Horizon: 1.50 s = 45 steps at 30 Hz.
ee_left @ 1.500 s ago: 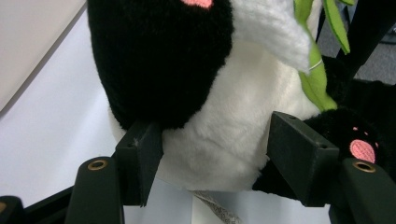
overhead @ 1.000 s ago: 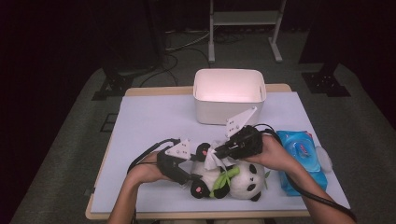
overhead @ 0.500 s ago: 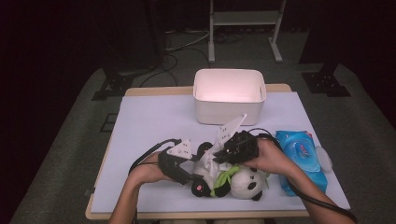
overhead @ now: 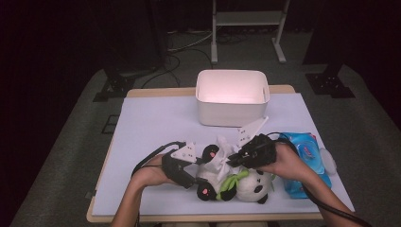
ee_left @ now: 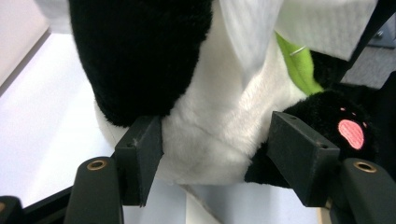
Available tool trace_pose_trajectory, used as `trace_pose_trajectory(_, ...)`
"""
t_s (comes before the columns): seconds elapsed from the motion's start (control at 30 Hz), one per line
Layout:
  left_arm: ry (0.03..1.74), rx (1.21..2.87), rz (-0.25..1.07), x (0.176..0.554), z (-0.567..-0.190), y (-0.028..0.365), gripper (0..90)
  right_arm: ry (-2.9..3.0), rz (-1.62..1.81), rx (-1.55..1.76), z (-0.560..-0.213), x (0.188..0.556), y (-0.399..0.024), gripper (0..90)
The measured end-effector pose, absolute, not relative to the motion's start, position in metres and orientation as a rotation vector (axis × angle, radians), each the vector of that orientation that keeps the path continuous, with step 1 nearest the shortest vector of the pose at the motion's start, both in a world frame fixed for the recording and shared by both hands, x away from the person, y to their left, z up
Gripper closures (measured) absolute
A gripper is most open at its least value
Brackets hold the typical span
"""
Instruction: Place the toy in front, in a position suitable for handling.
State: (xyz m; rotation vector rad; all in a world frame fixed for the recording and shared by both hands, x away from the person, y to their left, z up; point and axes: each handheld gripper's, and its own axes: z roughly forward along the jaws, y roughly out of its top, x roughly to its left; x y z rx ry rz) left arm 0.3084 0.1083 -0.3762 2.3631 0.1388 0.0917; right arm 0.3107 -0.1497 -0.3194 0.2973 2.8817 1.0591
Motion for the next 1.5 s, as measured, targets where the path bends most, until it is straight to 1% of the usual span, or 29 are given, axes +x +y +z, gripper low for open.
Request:
trace_pose_trajectory(0.07,0.150,2.357,0.086,0.310,-0.378,0.109,34.4,2.857,1.086,0.331,-0.313,0.309,-0.163,82.3)
trace_pose_trajectory(0.1,0.150,2.354,0.081,0.311,-0.378,0.110,34.4,2.857,1.086,0.331,-0.313,0.309,-0.163,82.3)
trace_pose_trajectory(0.23,0.151,2.354,0.086,0.311,-0.378,0.110,34.1,2.837,1.104,0.376,-0.313,0.304,-0.187,82.3)
trace_pose_trajectory(0.3,0.151,2.356,0.090,0.311,-0.377,0.110,33.7,2.828,1.121,0.408,-0.317,0.298,-0.200,82.3)
trace_pose_trajectory(0.6,0.174,2.354,0.095,0.312,-0.378,0.109,32.3,2.818,1.138,0.498,-0.334,0.278,-0.233,82.2)
trace_pose_trajectory(0.8,0.188,2.360,0.107,0.314,-0.379,0.109,31.1,2.838,1.114,0.526,-0.345,0.268,-0.236,82.2)
trace_pose_trajectory(0.93,0.185,2.368,0.114,0.314,-0.379,0.108,31.1,2.834,1.093,0.501,-0.349,0.264,-0.228,81.9)
trace_pose_trajectory(1.13,0.211,2.356,0.104,0.315,-0.381,0.111,32.4,2.798,1.070,0.527,-0.350,0.272,-0.219,82.1)
trace_pose_trajectory(1.33,0.228,2.348,0.106,0.317,-0.380,0.112,33.8,2.777,1.052,0.592,-0.352,0.295,-0.221,82.5)
trace_pose_trajectory(1.4,0.237,2.347,0.123,0.317,-0.379,0.114,35.1,2.758,1.057,0.634,-0.354,0.310,-0.222,82.7)
trace_pose_trajectory(1.5,0.260,2.361,0.167,0.318,-0.377,0.121,34.6,2.747,1.070,0.657,-0.355,0.318,-0.221,82.7)
